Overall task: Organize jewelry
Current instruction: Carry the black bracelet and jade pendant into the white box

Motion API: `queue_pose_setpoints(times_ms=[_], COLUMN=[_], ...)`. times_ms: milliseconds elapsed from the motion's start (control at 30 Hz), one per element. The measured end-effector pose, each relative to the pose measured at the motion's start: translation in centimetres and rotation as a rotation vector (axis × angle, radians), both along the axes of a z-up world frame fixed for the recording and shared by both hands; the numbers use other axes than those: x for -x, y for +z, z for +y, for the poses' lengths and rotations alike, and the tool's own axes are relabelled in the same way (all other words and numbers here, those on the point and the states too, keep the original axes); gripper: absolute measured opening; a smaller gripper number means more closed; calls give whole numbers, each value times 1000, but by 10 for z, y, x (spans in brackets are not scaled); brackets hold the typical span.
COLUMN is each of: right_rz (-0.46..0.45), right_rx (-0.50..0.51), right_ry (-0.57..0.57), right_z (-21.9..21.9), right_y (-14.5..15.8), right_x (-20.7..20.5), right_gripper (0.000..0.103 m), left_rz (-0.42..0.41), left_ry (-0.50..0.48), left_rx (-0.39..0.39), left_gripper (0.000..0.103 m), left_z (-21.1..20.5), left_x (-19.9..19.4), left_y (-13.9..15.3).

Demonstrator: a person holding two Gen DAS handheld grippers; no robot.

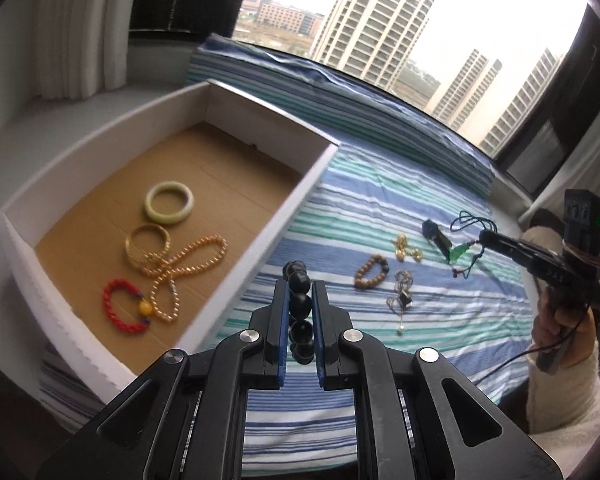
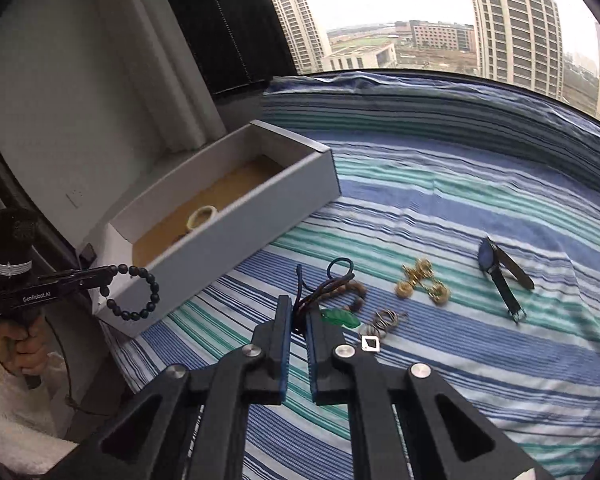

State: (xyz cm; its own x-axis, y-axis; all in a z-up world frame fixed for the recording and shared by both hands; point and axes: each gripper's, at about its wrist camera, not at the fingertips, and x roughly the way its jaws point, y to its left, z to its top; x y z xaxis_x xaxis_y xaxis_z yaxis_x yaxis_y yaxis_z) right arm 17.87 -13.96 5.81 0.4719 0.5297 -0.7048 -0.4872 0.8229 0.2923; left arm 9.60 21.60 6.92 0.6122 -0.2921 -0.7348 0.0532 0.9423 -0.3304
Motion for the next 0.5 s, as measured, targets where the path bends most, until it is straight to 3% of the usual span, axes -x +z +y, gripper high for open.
queue_pose_setpoints(times_ms=[233, 500], right_rz=[-94, -19], right_rx=[-42, 42], right_ry=[196, 278], right_z=[113, 226], right_y=[28, -5], right_x=[-50, -109], right_gripper=[7, 7], left_rz=[-14, 98], left_ry=[179, 289], left_rx=[-71, -116], left_gripper=[9, 9], left_z=[76, 133], left_x=[-24, -68], left_y=[10, -37])
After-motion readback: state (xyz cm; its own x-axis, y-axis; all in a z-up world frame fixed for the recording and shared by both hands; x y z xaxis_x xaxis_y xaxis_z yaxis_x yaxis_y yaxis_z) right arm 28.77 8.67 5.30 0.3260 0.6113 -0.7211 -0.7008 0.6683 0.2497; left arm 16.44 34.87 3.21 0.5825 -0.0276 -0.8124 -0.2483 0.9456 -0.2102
